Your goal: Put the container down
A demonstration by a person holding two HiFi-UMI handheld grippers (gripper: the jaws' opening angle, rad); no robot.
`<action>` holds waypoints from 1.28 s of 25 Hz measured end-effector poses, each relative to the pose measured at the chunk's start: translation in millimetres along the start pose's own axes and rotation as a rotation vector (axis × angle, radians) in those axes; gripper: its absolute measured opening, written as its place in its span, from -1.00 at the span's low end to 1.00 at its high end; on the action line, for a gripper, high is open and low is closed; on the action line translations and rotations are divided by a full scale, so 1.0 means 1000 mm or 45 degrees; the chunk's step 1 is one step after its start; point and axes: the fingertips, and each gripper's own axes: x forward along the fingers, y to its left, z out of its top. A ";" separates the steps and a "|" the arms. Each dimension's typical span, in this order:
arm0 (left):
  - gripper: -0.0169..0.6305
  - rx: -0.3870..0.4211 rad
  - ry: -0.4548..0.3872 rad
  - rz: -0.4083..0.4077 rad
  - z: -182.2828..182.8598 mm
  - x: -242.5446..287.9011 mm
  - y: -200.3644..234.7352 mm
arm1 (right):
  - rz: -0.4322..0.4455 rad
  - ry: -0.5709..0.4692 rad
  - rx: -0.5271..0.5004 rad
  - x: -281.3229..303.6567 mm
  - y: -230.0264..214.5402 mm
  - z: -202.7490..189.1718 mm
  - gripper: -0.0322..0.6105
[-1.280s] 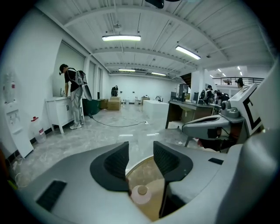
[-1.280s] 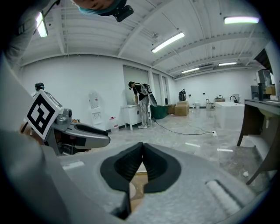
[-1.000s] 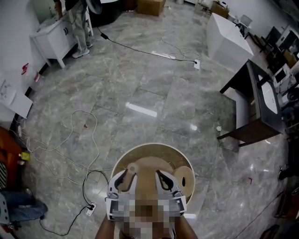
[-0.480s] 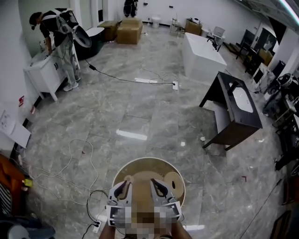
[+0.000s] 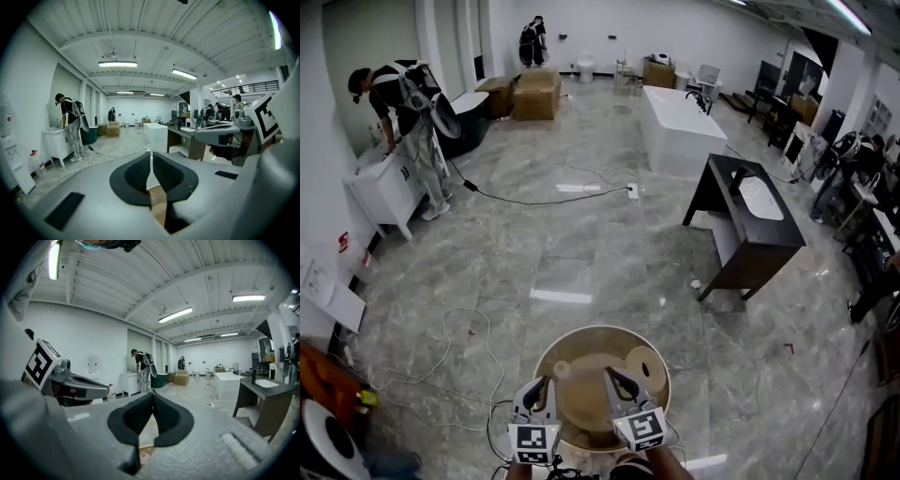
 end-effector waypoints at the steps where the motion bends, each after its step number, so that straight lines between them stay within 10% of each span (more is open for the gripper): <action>1: -0.85 0.004 -0.005 -0.008 0.002 -0.006 0.000 | -0.010 -0.007 -0.002 -0.005 0.003 0.004 -0.90; 32: -0.87 0.068 -0.079 -0.159 -0.002 -0.087 -0.026 | -0.137 -0.021 0.006 -0.088 0.058 0.000 -0.90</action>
